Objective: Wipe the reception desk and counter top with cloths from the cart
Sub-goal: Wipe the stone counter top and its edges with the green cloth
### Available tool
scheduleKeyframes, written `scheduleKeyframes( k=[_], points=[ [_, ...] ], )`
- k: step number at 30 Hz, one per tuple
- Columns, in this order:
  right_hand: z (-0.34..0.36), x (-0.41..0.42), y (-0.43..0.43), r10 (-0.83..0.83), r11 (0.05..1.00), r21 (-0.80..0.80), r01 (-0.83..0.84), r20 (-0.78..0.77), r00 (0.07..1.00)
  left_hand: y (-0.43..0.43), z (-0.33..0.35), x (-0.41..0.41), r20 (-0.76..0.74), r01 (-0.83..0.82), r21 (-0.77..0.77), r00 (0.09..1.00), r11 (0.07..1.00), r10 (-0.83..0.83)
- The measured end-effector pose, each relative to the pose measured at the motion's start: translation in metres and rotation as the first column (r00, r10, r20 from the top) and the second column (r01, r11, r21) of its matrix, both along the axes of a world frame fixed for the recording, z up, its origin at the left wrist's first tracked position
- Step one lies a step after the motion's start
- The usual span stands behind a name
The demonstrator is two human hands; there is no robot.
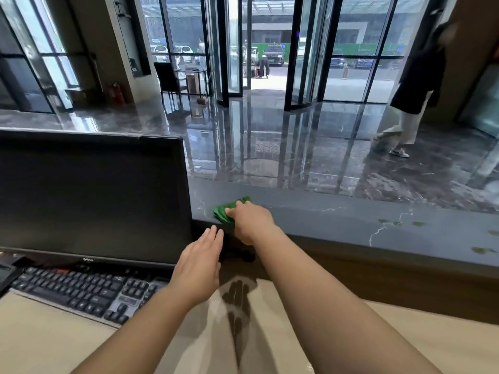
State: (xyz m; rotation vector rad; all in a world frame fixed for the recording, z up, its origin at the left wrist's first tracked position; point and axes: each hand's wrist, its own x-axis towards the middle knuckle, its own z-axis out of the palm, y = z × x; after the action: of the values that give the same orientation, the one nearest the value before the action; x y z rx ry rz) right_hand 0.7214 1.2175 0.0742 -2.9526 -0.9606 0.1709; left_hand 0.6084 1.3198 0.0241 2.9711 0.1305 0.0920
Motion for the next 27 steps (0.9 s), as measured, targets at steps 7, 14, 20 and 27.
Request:
scheduleKeyframes(
  k=[7, 14, 20, 27],
  points=[
    [0.011, 0.022, -0.132, -0.358, 0.934, -0.005, 0.358, -0.031, 0.933, -0.034, 0.021, 0.029, 0.024, 0.044, 0.011, 0.999, 0.999, -0.044],
    [0.013, 0.033, -0.212, -0.604, 0.797, 0.002, 0.604, -0.035, 0.796, -0.035, 0.028, 0.043, -0.033, 0.036, 0.07, 0.999, 0.997, -0.034],
    [0.001, 0.049, -0.174, -0.595, 0.801, 0.074, 0.594, -0.003, 0.803, -0.021, 0.027, 0.043, -0.026, 0.105, 0.02, 0.994, 0.994, -0.105],
    [-0.001, 0.056, -0.065, -0.261, 0.964, 0.042, 0.261, -0.017, 0.965, -0.01, 0.025, 0.045, -0.004, 0.161, -0.039, 0.987, 0.986, -0.162]
  ],
)
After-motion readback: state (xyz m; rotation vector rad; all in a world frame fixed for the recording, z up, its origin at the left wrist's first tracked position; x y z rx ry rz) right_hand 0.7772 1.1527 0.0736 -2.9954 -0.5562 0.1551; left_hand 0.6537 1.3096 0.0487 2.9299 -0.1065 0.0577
